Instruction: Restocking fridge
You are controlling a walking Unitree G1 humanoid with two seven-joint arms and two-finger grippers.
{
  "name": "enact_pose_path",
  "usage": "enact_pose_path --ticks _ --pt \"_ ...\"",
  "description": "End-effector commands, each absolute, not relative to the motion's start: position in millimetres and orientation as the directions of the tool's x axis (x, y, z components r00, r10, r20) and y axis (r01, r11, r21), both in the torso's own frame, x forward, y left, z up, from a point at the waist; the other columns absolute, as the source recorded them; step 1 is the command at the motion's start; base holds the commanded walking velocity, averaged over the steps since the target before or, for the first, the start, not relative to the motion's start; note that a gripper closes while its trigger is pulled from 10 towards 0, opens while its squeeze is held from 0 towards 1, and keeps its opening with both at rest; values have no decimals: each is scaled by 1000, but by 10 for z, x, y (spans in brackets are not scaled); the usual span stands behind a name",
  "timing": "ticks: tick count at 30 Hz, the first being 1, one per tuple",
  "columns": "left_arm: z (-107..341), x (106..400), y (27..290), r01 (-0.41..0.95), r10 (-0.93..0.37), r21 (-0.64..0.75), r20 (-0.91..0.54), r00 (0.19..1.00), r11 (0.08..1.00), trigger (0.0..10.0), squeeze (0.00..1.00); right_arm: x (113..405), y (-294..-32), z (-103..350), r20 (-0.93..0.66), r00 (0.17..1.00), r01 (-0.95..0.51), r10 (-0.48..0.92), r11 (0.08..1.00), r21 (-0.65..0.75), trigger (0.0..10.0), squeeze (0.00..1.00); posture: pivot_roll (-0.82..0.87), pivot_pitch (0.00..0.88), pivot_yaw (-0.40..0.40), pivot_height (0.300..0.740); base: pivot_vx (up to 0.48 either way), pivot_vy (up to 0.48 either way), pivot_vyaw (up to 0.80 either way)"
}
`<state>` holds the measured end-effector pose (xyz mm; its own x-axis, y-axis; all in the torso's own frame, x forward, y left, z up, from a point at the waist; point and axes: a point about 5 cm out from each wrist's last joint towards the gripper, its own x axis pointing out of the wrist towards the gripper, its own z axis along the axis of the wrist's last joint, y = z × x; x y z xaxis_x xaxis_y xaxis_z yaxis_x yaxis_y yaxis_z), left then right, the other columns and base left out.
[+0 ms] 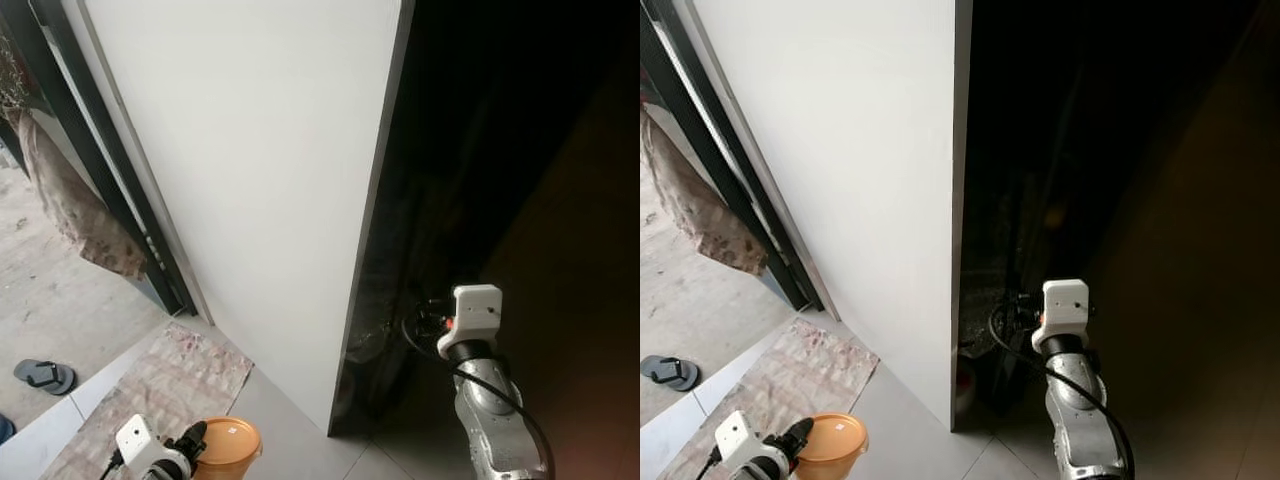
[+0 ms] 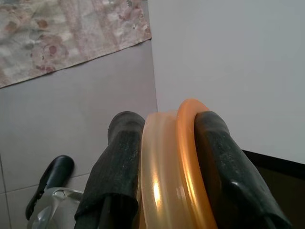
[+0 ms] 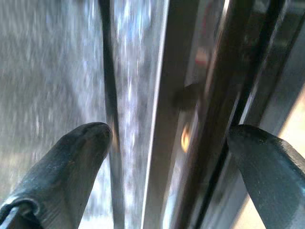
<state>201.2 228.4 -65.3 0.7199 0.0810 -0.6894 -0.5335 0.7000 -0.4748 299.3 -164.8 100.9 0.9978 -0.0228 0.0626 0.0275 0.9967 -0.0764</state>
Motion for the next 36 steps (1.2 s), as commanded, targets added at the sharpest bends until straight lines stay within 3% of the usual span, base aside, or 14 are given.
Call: enact_pose_path --ticks 1,11,23,36 --pt "-654 2005 2293 -535 86 -469 -690 718 702 10000 0 3000 -1637 1032 61 997 43 -39 996 -73 10000 0 -51 3 6 740 0 0 0" --pt "-679 1976 2258 -536 79 -467 -698 712 703 10000 0 3094 -1598 984 27 990 137 -135 989 -60 10000 0 -47 13 6 740 0 0 0" --pt "-698 1934 2272 -542 84 -458 -705 704 705 10000 0 3092 -1843 1056 68 944 327 -323 943 -59 10000 0 -46 20 6 740 0 0 0" --pt "-700 1937 2256 -534 78 -451 -707 703 715 10000 0 3133 -1907 1029 52 928 372 -369 926 -60 10000 0 -45 18 11 740 0 0 0"
